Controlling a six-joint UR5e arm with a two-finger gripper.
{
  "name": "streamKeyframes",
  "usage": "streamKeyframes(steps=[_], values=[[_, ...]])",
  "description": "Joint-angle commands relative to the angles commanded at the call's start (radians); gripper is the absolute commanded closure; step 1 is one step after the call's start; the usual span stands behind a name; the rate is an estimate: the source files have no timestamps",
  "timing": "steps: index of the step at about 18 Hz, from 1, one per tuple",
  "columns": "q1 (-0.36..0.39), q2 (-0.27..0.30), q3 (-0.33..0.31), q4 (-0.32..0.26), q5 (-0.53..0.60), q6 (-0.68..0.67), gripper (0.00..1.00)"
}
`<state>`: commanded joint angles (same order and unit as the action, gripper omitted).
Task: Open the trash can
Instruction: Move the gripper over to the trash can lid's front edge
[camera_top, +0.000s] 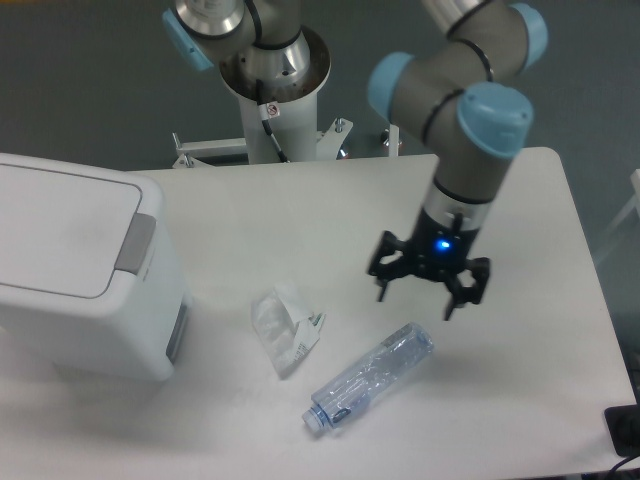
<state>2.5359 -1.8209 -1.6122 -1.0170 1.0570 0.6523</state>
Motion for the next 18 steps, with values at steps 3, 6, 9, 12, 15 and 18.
streamKeyframes(steps=[3,6,9,12,15,18], values=[[-0.043,0.014,0.006,0.002,-0.057,-0.054,0.00],[-0.059,0.052,0.006,0.003,-0.143,-0.120,0.00],[-0.101,0.106,0.003,0.002,-0.173,-0.186,0.00],[-0.161,0.140,-0.027,0.002,-0.166,-0.212,0.00],[-0.204,0.175,-0.086,0.014,-0.160,-0.207,0.00],[-0.212,0.172,-0.089,0.015,-0.158,-0.206,0.00]])
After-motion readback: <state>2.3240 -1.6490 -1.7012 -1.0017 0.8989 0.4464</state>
